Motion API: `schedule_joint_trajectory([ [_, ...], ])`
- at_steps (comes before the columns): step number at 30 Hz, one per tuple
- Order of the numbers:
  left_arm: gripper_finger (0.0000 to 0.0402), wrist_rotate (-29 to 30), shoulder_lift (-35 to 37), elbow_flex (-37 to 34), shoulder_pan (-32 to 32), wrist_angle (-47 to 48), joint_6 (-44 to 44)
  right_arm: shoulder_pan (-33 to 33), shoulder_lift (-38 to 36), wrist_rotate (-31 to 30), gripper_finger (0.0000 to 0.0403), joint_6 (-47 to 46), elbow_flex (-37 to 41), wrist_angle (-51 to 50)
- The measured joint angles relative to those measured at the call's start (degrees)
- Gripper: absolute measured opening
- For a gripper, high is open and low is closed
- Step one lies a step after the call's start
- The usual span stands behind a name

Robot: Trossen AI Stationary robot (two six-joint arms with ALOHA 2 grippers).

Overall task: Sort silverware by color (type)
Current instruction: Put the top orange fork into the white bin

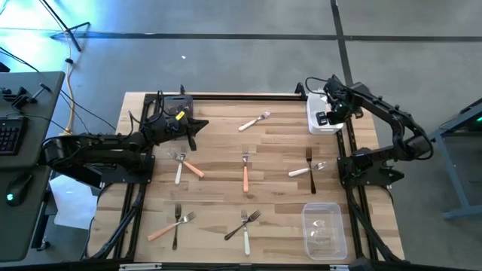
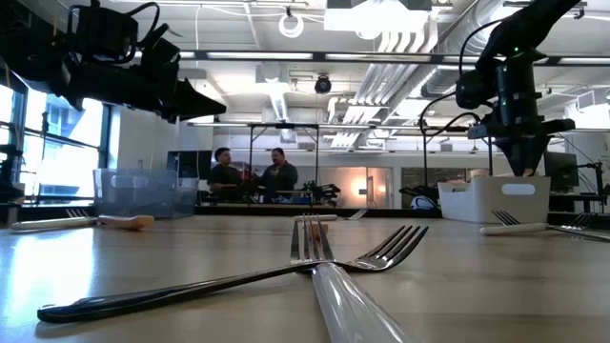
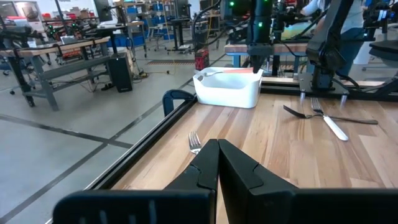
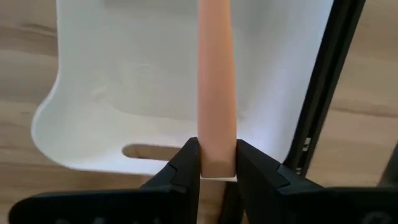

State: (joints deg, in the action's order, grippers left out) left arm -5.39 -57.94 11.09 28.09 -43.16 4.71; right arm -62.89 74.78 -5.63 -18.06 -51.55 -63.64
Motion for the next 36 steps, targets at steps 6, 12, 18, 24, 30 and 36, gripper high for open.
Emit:
schedule_joint_trajectory([
  [6, 0.0000, 0.0, 0.0, 0.0, 0.0, 0.0, 0.0, 0.0, 0.3, 1.9, 0.0073, -7.5, 0.0, -0.1],
  [12, 0.0000, 0.0, 0.0, 0.0, 0.0, 0.0, -0.1, 1.4, 2.3, 2.8, 0.0073, -15.4, 0.0, 0.0],
  [18, 0.0000, 0.0, 0.0, 0.0, 0.0, 0.0, 0.0, 2.9, 6.6, 3.0, 0.0073, -22.5, 0.0, 1.9],
  [24, 0.0000, 0.6, 0.0, 0.3, 0.0, -0.6, 0.0, 3.7, 9.9, 8.7, 0.0073, -29.0, -0.1, 4.7],
  [30, 0.0000, 0.7, 0.0, 0.9, 0.0, -0.2, 0.0, 3.7, 10.5, 11.8, 0.0073, -33.1, -0.1, 9.6],
  [36, 0.0000, 0.7, 0.0, 0.9, 0.0, 0.4, 0.0, 3.7, 10.5, 12.2, 0.0086, -33.6, -0.1, 11.5],
])
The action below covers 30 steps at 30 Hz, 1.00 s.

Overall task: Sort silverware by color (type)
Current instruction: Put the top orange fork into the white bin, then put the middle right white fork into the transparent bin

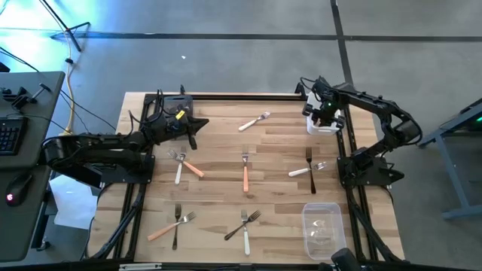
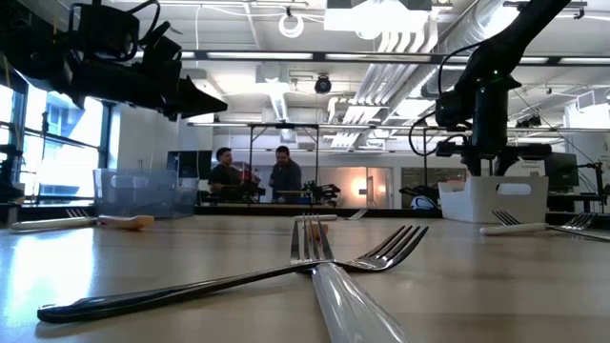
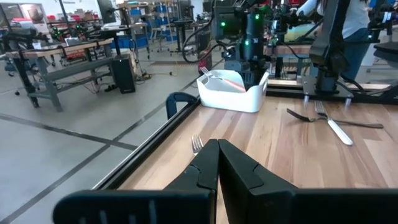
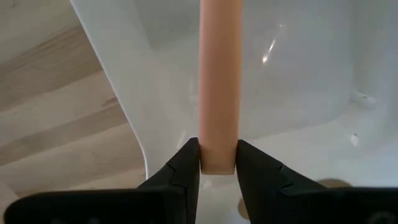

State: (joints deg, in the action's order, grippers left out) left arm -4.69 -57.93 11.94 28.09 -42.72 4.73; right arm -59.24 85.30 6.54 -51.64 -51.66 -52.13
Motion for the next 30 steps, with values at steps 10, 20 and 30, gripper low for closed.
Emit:
schedule_joint_trajectory([
  [10, 0.0000, -0.2, 0.0, 0.0, 0.0, 0.0, -0.1, 0.0, 0.0, 1.7, 0.0161, 2.4, -0.7, -0.8],
  [20, 0.0000, -0.2, 0.0, 0.0, 0.0, 0.0, 0.0, 2.2, 0.0, -10.6, 0.0143, 8.6, -15.0, -4.3],
  [30, 0.0000, -0.1, 0.0, 0.0, 0.0, 1.1, -0.2, 2.0, 2.2, -9.0, 0.0014, 20.4, -15.9, -6.8],
])
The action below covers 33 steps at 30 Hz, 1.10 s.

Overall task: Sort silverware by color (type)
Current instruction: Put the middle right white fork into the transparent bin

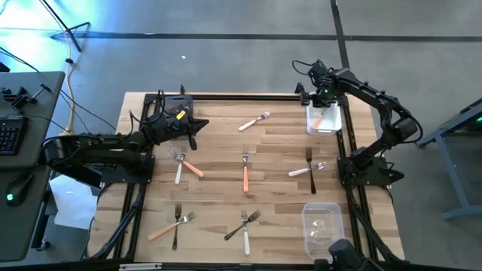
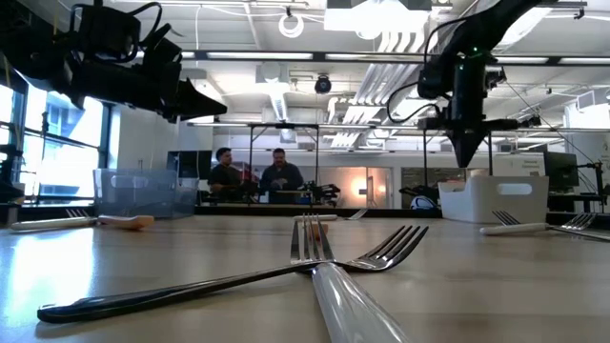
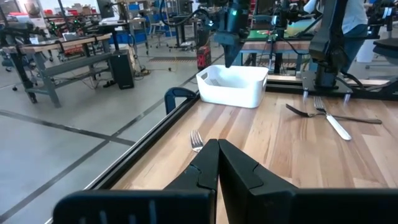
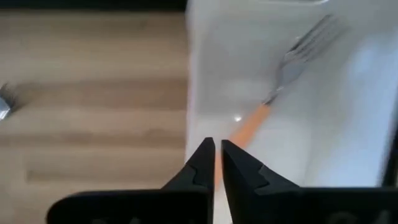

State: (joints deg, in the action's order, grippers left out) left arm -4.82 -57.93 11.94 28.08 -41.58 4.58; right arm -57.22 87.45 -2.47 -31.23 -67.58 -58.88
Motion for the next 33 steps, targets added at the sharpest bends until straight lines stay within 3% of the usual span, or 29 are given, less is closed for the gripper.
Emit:
schedule_joint_trajectory([
  [3, 0.0000, 0.0, 0.0, 0.0, 0.0, 0.1, 0.0, 0.3, -1.9, 2.5, 0.0012, 5.0, 0.0, -0.5],
  [8, 0.0000, 0.0, 0.0, 0.0, 0.0, 0.2, -0.4, 6.9, -9.5, -1.6, 0.0003, 7.7, 0.0, -2.7],
  [15, 0.0000, 0.0, 0.0, 0.0, 0.0, 0.2, -1.1, 26.4, -17.6, -9.4, 0.0000, 1.7, 0.6, -1.7],
  [19, 0.0000, -4.3, 0.0, 0.0, 0.0, 0.2, -1.5, 37.1, -19.6, -11.1, 0.0000, -3.6, 5.1, 2.2],
  [25, 0.0000, -6.9, 0.0, 0.4, -1.1, 1.9, -2.2, 48.4, -20.4, -11.2, 0.0000, -8.3, 16.9, 15.9],
  [33, 0.0000, -2.4, -1.3, 9.5, -9.4, 21.6, -0.6, 56.1, -20.4, -13.5, 0.0000, -0.5, 29.4, 47.0],
])
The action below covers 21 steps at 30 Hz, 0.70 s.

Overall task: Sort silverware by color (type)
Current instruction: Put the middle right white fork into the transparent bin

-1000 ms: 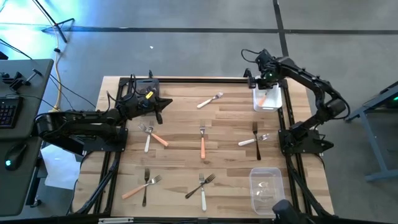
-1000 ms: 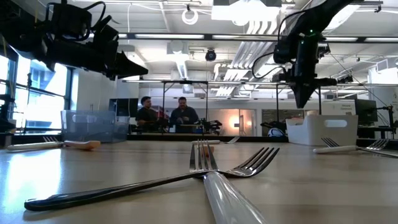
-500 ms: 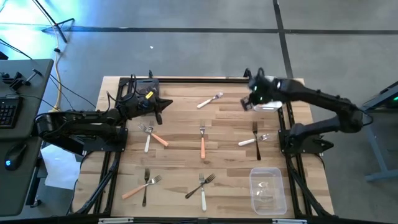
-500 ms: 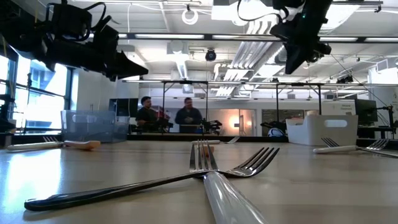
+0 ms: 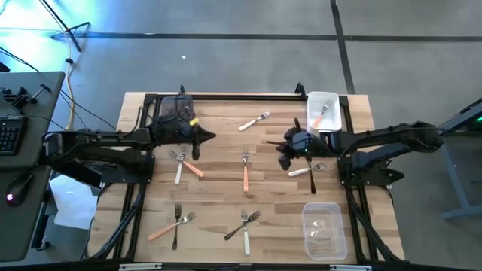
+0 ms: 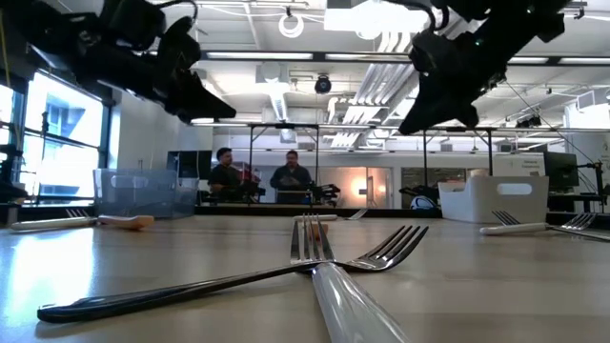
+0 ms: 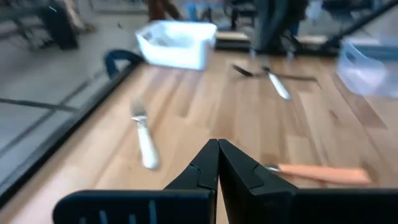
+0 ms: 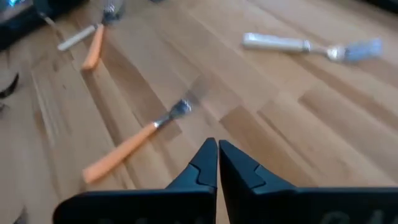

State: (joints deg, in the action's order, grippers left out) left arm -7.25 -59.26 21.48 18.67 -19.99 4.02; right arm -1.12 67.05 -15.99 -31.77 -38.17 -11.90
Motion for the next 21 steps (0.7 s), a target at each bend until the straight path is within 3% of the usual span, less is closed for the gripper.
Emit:
schedule_joint_trajectory([
  [4, 0.0000, 3.4, -2.2, 3.3, -7.8, 6.6, -2.5, 0.5, 0.0, -1.7, 0.0000, 4.9, 1.3, 2.1],
  [13, 0.0000, 13.6, -9.4, 7.1, -25.4, 11.2, -11.9, 0.5, 0.0, -1.9, 0.0000, 10.2, 1.6, 5.9],
  [21, 0.0000, 19.5, -11.3, 15.6, -34.2, 32.0, -19.7, 0.4, 0.0, -3.8, 0.0000, 12.8, 1.6, 6.6],
])
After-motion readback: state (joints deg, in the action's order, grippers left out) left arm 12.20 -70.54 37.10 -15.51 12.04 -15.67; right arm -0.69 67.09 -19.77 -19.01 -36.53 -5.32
